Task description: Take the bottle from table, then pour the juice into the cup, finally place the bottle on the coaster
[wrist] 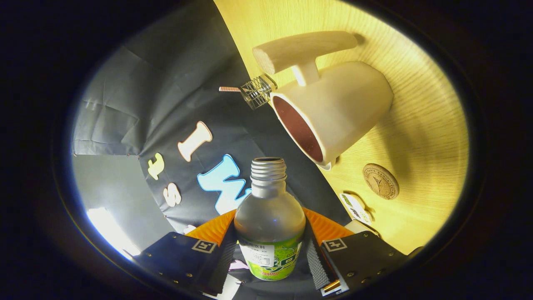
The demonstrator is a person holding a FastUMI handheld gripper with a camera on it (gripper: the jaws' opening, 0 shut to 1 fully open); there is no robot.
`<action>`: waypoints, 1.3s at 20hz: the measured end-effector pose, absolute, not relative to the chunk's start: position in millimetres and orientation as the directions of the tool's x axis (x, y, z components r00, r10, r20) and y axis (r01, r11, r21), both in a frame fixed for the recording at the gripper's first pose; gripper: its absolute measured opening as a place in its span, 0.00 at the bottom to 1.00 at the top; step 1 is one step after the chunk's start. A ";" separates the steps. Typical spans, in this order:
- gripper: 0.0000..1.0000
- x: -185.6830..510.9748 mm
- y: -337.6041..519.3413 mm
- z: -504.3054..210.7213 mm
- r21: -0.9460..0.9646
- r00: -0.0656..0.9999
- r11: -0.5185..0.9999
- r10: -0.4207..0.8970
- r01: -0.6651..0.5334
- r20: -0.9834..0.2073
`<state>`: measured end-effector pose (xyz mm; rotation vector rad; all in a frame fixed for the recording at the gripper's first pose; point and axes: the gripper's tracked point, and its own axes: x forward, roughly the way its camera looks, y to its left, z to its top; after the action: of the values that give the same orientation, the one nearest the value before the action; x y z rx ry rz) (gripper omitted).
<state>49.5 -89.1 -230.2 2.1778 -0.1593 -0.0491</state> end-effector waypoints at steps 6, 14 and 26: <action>0.77 50.8 -88.1 -230.9 0.821 0.991 -0.564 -0.130 -0.093 0.023; 0.78 49.5 -88.7 -232.5 0.871 0.992 -0.486 -0.124 -0.069 0.009; 0.78 59.6 -68.8 -245.7 0.996 0.996 -0.021 -0.037 0.082 -0.082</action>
<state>59.6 -68.8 -245.7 1.5887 0.0345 -0.0948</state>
